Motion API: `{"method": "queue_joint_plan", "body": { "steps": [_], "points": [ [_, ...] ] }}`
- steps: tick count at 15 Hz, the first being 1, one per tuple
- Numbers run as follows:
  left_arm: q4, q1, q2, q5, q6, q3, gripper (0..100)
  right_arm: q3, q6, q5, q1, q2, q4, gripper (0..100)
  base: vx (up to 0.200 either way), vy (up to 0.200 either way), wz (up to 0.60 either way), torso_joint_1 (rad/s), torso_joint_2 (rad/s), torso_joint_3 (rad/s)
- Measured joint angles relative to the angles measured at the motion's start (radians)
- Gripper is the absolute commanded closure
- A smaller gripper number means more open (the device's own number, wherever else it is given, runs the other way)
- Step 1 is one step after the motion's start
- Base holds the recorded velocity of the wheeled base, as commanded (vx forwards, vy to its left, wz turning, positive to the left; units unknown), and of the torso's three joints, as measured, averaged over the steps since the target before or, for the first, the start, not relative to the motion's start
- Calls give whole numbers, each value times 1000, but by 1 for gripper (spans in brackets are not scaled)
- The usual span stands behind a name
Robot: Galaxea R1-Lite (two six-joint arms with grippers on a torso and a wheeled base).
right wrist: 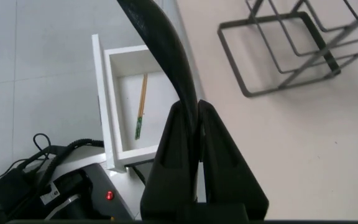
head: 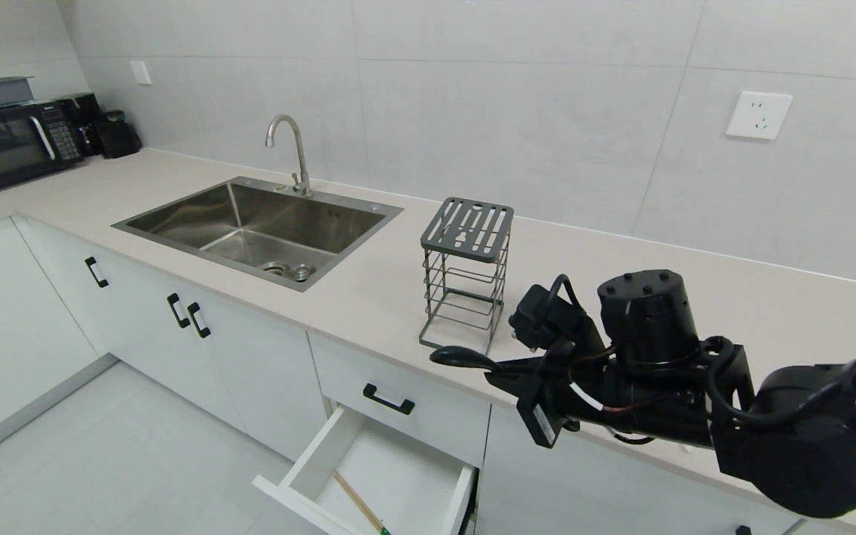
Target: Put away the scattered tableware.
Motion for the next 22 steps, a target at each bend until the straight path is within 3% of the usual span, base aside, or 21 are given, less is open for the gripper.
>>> {"method": "queue_joint_plan", "body": {
  "steps": [4,7,11,22],
  "points": [
    [0,0,0,0,0,0,0,-16,122,-6,103,-8,-31,100,0,0,0,0,0,0],
    [0,0,0,0,0,0,0,-29,229,-103,222,-3,-46,100,0,0,0,0,0,0],
    [0,0,0,0,0,0,0,-60,205,-113,249,36,63,100,0,0,0,0,0,0],
    [0,0,0,0,0,0,0,-342,161,-109,259,233,71,100,0,0,0,-39,74,39]
  ]
}}
